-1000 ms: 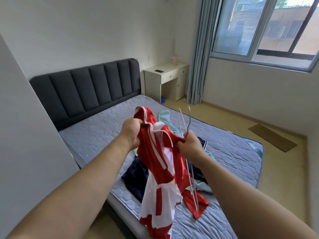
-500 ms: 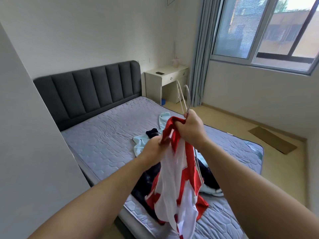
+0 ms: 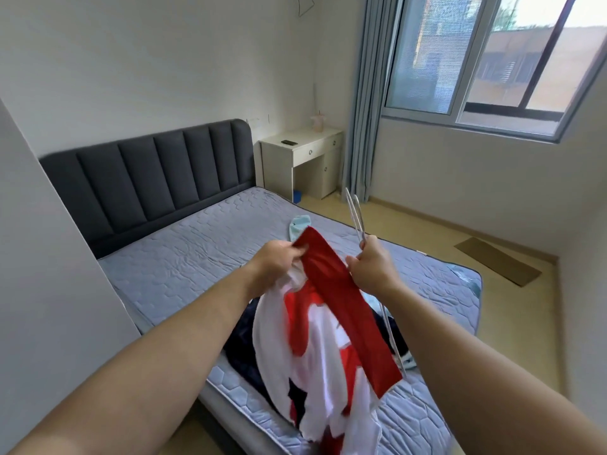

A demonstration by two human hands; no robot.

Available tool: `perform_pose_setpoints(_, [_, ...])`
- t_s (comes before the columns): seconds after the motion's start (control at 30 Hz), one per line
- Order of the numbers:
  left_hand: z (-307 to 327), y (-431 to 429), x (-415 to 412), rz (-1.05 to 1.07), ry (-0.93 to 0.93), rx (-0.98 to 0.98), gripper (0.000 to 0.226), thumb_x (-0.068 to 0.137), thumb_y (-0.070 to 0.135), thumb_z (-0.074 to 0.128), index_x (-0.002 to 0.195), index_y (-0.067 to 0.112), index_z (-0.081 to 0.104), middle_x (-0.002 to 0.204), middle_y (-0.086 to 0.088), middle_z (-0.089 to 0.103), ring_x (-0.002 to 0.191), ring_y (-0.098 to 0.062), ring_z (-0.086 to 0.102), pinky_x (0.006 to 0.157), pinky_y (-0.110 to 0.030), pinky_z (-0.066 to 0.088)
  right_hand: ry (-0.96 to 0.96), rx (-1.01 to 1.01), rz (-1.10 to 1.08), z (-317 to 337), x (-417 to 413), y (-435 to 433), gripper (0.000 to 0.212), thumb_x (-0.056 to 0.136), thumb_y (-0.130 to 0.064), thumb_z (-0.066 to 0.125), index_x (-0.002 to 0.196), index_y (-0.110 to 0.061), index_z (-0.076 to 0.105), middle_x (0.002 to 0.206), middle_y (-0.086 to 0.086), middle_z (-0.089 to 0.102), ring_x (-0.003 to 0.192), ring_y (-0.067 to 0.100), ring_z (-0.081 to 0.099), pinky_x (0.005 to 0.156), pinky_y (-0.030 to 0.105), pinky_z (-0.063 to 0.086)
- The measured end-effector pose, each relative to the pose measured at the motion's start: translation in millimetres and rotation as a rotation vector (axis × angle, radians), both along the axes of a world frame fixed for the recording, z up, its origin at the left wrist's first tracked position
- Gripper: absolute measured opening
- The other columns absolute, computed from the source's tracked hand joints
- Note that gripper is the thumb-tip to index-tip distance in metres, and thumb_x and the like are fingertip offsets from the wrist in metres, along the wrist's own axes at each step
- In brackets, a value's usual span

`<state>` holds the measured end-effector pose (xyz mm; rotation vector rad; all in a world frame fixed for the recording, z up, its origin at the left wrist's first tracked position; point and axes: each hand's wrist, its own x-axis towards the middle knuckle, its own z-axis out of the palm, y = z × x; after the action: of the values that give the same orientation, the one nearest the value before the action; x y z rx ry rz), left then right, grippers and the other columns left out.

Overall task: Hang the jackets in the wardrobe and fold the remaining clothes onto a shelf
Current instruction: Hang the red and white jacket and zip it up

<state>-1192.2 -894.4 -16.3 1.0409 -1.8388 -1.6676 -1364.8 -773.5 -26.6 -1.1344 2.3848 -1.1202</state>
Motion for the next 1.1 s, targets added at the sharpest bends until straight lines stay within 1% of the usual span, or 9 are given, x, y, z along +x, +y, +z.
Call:
perform_pose_setpoints(0.07, [-12, -8, 1, 0.146, -0.036, 0.058, 0.03, 0.099, 0.027, 0.062, 0.079, 0.006, 0.065, 0.076, -0.015, 0.065, 0.061, -0.022, 0.061, 0.056, -0.026, 0.049, -0.038, 0.0, -0.013, 1, 5, 5, 0.026, 0.099, -0.034, 0.057, 0.083, -0.022, 0.039, 0.089, 0.008, 0.064, 0.083, 0.031, 0.066, 0.074, 0.045, 0.055])
perform_pose_setpoints(0.17, [-36, -22, 8, 0.34, -0.125, 0.048, 0.037, 0.1, 0.032, 0.06, 0.072, 0.008, 0.06, 0.082, -0.017, 0.064, 0.077, -0.025, 0.061, 0.07, -0.033, 0.048, -0.038, -0.001, 0.018, 5, 22, 10, 0.05, 0.103, -0.052, 0.041, 0.068, -0.017, 0.041, 0.061, 0.003, 0.058, 0.062, 0.029, 0.064, 0.061, 0.039, 0.049])
perform_pose_setpoints(0.33, [-62, -40, 31, 0.466, -0.157, 0.081, 0.047, 0.102, 0.037, 0.055, 0.114, -0.008, 0.066, 0.117, -0.024, 0.069, 0.109, -0.035, 0.067, 0.097, -0.047, 0.054, -0.126, 0.025, 0.074, -11, 56, 13, 0.066, 0.103, -0.058, 0.036, 0.051, -0.018, 0.034, 0.044, -0.006, 0.041, 0.045, 0.017, 0.041, 0.05, 0.031, 0.029])
perform_pose_setpoints(0.47, [-72, -45, 48, 0.496, -0.121, 0.074, 0.045, 0.104, 0.034, 0.052, 0.115, -0.007, 0.067, 0.117, -0.026, 0.069, 0.109, -0.036, 0.067, 0.098, -0.05, 0.053, -0.193, 0.053, 0.086, -30, 73, 12, 0.062, 0.101, -0.046, 0.046, 0.048, -0.016, 0.036, 0.038, -0.008, 0.041, 0.047, 0.016, 0.04, 0.054, 0.032, 0.031])
perform_pose_setpoints(0.53, [-74, -48, 57, 0.55, -0.075, 0.117, 0.042, 0.104, 0.032, 0.052, 0.108, -0.007, 0.067, 0.108, -0.023, 0.072, 0.1, -0.033, 0.071, 0.091, -0.046, 0.058, -0.211, 0.085, 0.109, -36, 76, 13, 0.058, 0.099, -0.041, 0.049, 0.049, -0.017, 0.035, 0.034, -0.01, 0.038, 0.043, 0.014, 0.036, 0.052, 0.032, 0.03])
perform_pose_setpoints(0.63, [-73, -50, 69, 0.574, 0.03, 0.24, 0.042, 0.104, 0.039, 0.052, 0.089, 0.003, 0.067, 0.07, -0.009, 0.073, 0.06, -0.021, 0.071, 0.054, -0.03, 0.058, -0.191, 0.179, 0.146, -43, 79, 14, 0.053, 0.094, -0.04, 0.051, 0.049, -0.018, 0.036, 0.031, -0.011, 0.037, 0.04, 0.013, 0.034, 0.051, 0.029, 0.03])
perform_pose_setpoints(0.93, [-45, -23, 59, 0.302, 0.064, 0.15, 0.046, 0.102, 0.04, 0.057, 0.098, -0.002, 0.074, 0.093, -0.022, 0.075, 0.083, -0.032, 0.069, 0.081, -0.043, 0.057, -0.117, 0.199, 0.211, -46, 80, 7, 0.042, 0.09, -0.041, 0.049, 0.056, -0.017, 0.042, 0.045, -0.009, 0.05, 0.045, 0.015, 0.044, 0.053, 0.03, 0.036])
perform_pose_setpoints(1.0, [-30, -8, 53, 0.197, 0.065, 0.116, 0.042, 0.102, 0.038, 0.057, 0.095, 0.0, 0.074, 0.087, -0.02, 0.072, 0.08, -0.031, 0.066, 0.076, -0.04, 0.054, -0.107, 0.102, 0.201, -45, 80, 4, 0.026, 0.087, -0.043, 0.042, 0.075, -0.021, 0.051, 0.069, -0.004, 0.062, 0.063, 0.017, 0.057, 0.059, 0.032, 0.041])
perform_pose_setpoints(1.1, [-4, 16, 45, 0.042, 0.041, 0.081, 0.039, 0.101, 0.038, 0.057, 0.094, 0.003, 0.074, 0.091, -0.018, 0.076, 0.077, -0.029, 0.071, 0.073, -0.036, 0.058, -0.176, -0.063, 0.119, -40, 81, 0, 0.039, 0.089, -0.055, 0.037, 0.112, -0.029, 0.055, 0.097, -0.004, 0.07, 0.088, 0.017, 0.065, 0.074, 0.037, 0.048])
